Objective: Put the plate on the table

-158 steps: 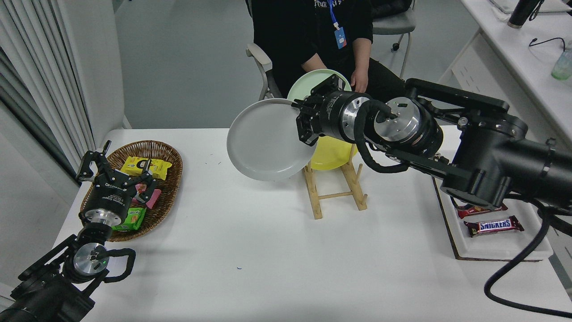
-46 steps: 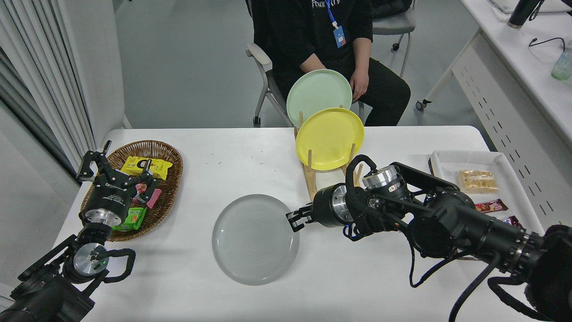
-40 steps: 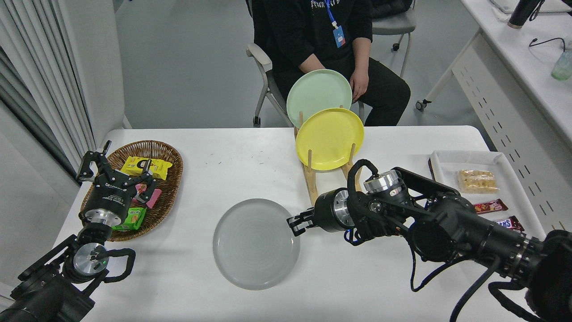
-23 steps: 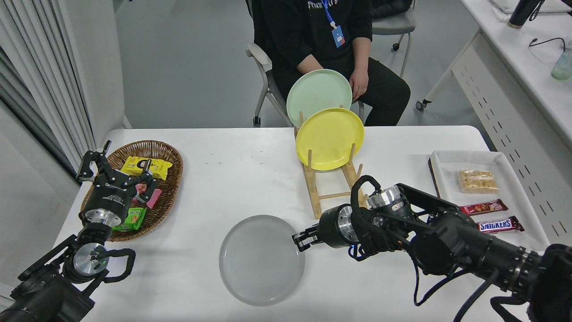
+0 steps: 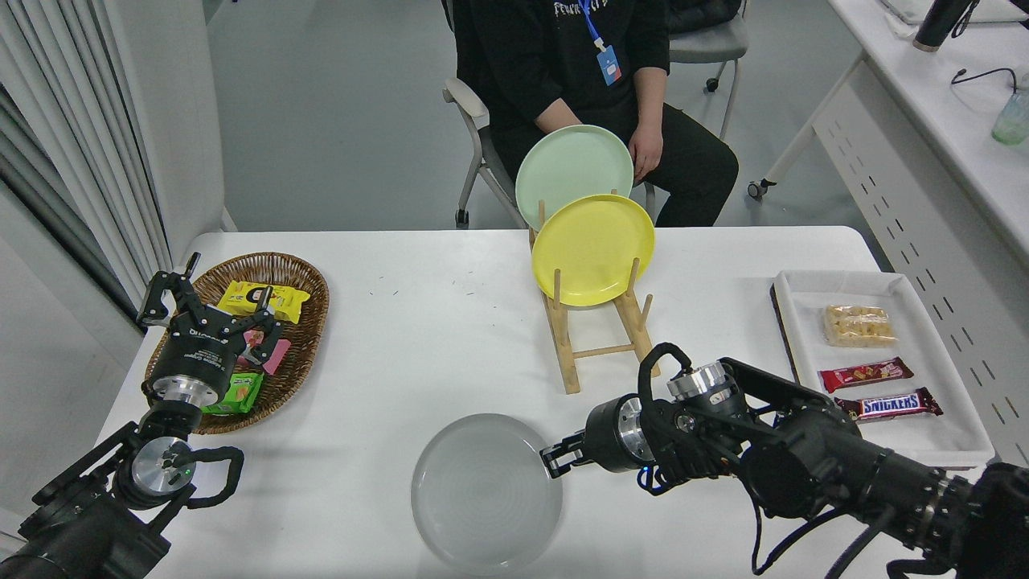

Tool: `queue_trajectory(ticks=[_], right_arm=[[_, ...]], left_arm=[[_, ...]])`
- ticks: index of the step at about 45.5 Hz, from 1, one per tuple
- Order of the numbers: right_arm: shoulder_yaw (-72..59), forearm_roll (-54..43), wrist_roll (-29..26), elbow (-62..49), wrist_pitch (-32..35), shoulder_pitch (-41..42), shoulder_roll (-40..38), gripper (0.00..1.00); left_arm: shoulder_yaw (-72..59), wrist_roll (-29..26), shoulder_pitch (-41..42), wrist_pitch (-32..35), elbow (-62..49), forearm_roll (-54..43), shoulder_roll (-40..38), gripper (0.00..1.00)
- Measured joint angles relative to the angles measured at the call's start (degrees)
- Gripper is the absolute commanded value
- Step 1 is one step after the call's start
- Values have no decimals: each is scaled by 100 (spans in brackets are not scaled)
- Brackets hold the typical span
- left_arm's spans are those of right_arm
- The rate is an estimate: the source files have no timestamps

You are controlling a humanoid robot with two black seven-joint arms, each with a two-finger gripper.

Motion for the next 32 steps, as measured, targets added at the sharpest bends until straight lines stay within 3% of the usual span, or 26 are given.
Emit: queue_trajectory(ticks=[32], right_arm=[[142,-29,-1,-17,0,-73,91,0]], left_arm=[[0,0,0,0,0,0,-1,98]])
